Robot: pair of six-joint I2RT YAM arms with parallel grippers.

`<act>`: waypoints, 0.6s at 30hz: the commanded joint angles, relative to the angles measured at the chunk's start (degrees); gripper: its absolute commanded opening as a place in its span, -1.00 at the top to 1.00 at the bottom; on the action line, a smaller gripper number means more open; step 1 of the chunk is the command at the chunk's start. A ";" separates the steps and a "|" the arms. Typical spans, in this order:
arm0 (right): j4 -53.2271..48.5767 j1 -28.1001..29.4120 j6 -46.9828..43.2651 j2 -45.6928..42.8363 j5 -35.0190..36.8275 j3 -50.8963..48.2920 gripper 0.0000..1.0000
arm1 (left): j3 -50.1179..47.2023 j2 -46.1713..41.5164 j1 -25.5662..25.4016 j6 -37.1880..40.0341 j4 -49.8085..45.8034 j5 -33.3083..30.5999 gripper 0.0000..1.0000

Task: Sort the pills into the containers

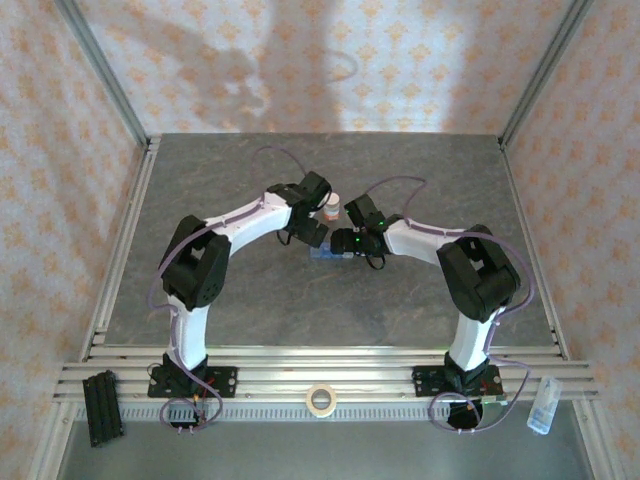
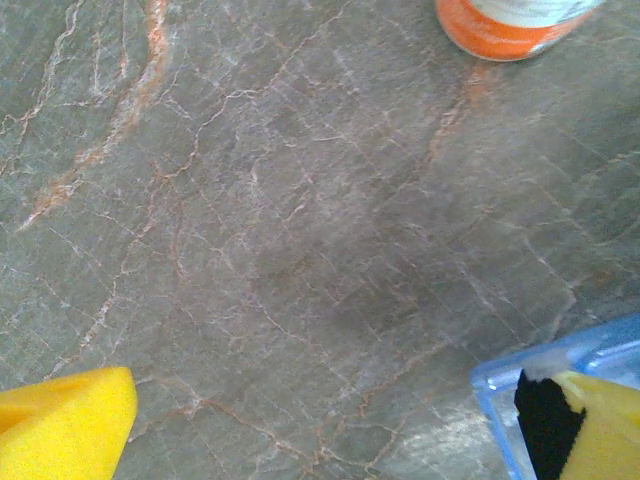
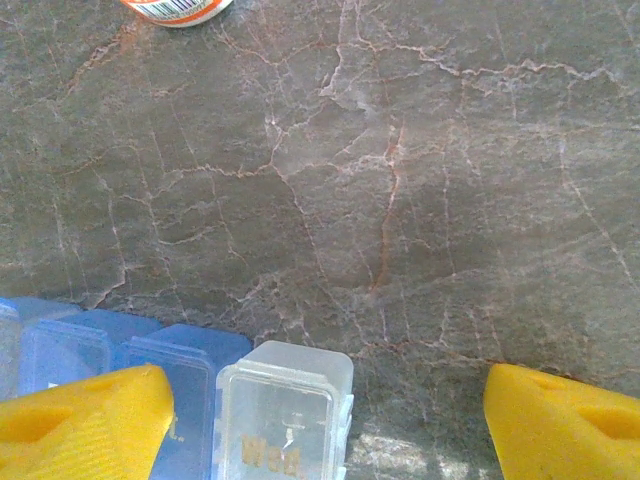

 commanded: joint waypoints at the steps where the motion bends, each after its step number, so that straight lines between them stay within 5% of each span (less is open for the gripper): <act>1: -5.02 -0.07 -0.35 1.85 1.72 -2.89 -0.65 | 2.36 1.53 0.94 1.05 -2.01 -2.22 -1.00; 18: -6.63 -0.04 -1.02 1.40 1.63 -1.72 -0.65 | -1.25 2.03 1.46 -0.01 1.12 -0.46 -1.00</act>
